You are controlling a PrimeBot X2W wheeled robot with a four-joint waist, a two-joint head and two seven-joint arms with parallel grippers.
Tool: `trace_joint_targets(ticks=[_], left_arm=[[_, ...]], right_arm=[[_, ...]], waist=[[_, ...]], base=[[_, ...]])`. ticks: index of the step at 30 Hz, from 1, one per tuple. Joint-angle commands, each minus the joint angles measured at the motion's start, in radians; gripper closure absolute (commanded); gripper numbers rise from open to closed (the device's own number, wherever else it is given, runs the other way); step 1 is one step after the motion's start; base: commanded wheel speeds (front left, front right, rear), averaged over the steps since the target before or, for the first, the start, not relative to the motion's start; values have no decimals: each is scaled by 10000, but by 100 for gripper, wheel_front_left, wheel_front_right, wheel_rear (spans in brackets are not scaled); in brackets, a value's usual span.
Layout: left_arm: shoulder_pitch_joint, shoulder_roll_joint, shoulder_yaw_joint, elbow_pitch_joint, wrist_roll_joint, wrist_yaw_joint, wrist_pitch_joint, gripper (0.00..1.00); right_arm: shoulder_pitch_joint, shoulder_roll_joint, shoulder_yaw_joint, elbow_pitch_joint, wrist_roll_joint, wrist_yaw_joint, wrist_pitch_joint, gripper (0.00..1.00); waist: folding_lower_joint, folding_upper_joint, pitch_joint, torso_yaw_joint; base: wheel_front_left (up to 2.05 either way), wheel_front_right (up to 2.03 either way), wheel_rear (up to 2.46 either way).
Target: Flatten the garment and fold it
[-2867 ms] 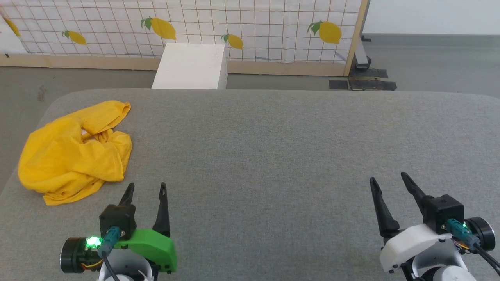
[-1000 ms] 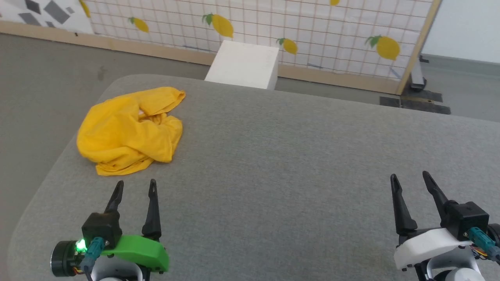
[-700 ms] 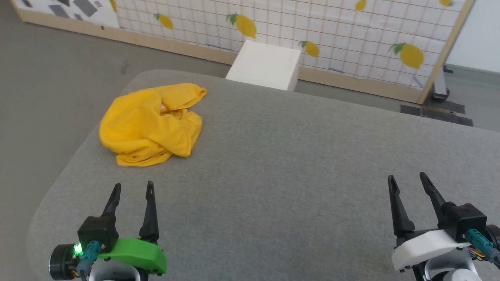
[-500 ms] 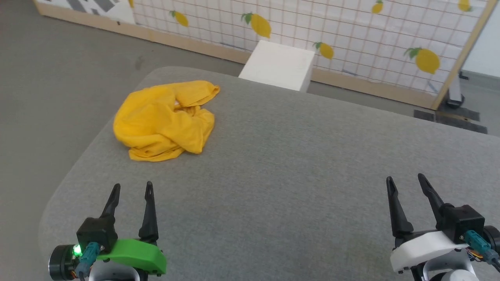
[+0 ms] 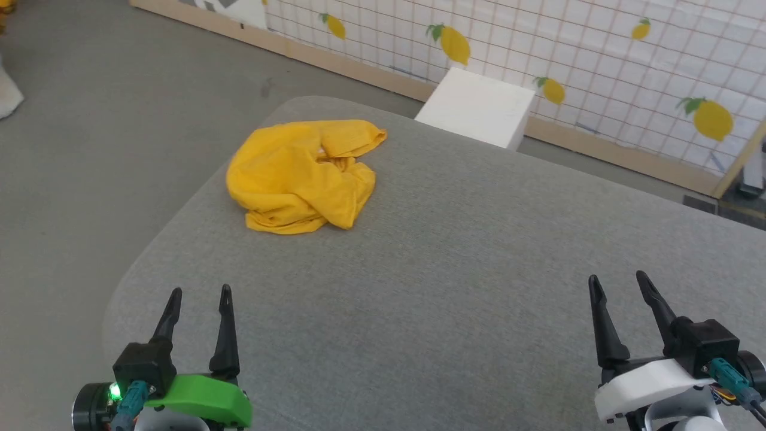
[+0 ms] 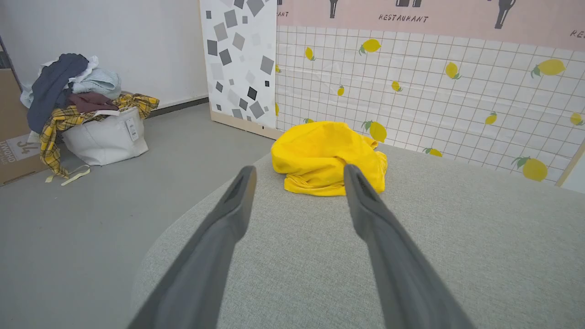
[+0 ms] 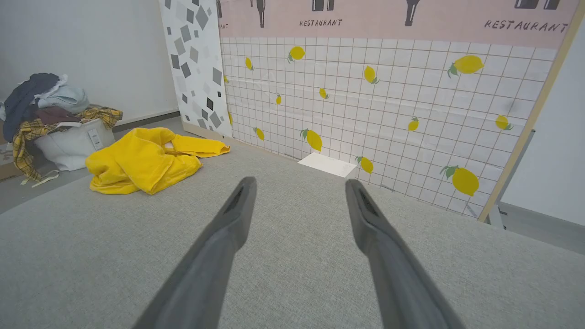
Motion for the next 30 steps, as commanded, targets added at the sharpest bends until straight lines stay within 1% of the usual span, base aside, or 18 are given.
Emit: trace_joint_targets(ticks=[1, 12, 30], left_arm=[[157, 34, 57, 44, -88, -76, -102, 0], [255, 63, 163, 102, -185, -143, -329, 0], [200, 50, 237, 184, -453, -265, -699, 0]], right_arm=[[-151, 7, 15, 50, 76, -11, -122, 0], [-149, 8, 53, 274, 207, -13, -350, 0], [-307, 9, -187, 574, 238, -15, -721, 0]], waist=[[0, 0, -61, 225], [0, 0, -201, 743], [0, 0, -31, 1416]], base=[[0, 0, 0], [0, 0, 0], [0, 0, 0]])
